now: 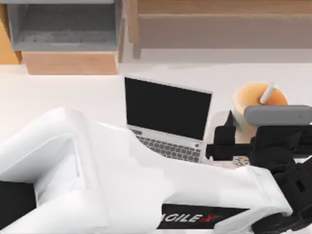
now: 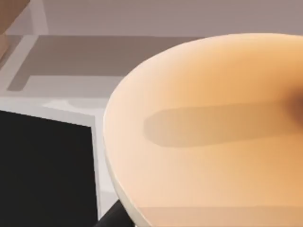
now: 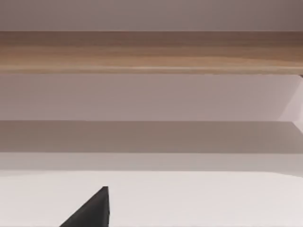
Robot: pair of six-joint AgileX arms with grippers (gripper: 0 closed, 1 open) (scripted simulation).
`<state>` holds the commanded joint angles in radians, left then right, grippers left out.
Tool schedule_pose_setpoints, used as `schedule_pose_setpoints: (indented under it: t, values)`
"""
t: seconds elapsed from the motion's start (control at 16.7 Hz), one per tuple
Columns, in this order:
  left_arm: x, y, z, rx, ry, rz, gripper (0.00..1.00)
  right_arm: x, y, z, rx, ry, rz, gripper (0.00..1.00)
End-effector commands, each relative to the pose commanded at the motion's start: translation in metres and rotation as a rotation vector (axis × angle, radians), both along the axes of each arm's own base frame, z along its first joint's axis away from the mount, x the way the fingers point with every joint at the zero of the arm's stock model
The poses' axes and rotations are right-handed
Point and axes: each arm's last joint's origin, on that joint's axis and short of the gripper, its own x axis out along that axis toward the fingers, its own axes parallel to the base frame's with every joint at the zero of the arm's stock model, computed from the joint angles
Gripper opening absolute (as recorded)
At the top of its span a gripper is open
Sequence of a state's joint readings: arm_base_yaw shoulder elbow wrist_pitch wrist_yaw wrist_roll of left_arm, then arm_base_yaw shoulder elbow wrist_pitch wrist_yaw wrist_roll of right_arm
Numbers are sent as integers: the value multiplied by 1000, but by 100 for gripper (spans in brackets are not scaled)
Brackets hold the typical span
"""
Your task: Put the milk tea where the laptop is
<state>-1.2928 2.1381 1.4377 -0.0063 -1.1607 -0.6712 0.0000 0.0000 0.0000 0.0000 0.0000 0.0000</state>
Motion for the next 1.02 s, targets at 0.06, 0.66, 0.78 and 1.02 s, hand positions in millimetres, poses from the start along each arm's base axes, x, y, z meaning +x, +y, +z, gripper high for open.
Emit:
schedule_pose_setpoints:
  t: [0.06,0.66,0.78,1.02]
  values:
    - [0,0,0,0,0,0,0,0,0,0,0,0,0,100]
    - [9,-11,41,-236,-99,62,0,0,0,0,0,0,0,100]
    - [10,-14,49,-289,-120,76,0,0,0,0,0,0,0,100]
    - [10,-13,43,-283,-119,74,0,0,0,0,0,0,0,100]
